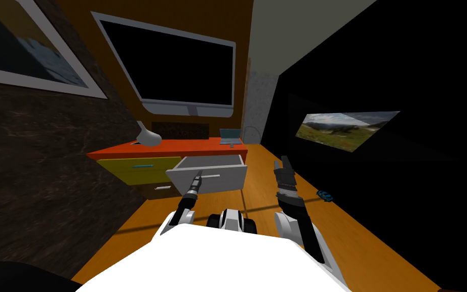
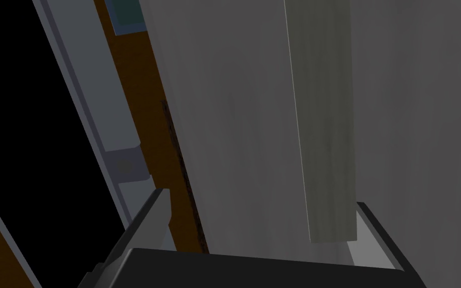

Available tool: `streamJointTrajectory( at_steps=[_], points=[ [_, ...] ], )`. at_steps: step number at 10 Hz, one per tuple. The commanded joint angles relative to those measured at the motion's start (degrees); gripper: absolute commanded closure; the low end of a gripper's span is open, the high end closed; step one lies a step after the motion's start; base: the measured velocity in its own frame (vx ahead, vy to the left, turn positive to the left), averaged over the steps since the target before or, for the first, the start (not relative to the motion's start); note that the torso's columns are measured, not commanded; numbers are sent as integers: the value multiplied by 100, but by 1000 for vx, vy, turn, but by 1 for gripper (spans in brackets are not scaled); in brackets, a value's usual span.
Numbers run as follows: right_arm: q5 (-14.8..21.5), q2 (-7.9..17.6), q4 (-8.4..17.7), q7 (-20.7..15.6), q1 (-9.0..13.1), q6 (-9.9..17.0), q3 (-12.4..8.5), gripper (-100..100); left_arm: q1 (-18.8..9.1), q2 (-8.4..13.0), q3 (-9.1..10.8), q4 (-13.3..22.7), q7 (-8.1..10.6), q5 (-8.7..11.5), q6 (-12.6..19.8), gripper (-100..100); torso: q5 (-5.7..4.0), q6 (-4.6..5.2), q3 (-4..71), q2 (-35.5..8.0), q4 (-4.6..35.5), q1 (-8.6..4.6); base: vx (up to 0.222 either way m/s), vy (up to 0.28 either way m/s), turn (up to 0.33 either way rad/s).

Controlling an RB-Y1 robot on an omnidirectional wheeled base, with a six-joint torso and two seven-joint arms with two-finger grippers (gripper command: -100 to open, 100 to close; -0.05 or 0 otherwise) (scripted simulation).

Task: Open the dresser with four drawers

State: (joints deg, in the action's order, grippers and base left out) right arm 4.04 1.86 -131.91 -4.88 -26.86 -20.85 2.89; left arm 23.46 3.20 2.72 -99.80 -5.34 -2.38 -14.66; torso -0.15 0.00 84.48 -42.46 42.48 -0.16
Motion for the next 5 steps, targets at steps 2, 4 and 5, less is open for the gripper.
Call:
streamJointTrajectory(
  at_steps=[2,4,5],
  points=[
    [0,0,0,0,0,0,0,0,11,-1,-1,17,0,0,11,0,8,0,5,9,-10,8,0,0,0],
    [0,0,0,0,0,0,0,0,15,-1,-1,25,1,0,17,0,12,0,7,13,-15,12,0,0,0],
    [0,0,0,0,0,0,0,0,17,-1,-1,27,1,0,19,0,13,0,8,15,-16,13,0,0,0]
  ],
)
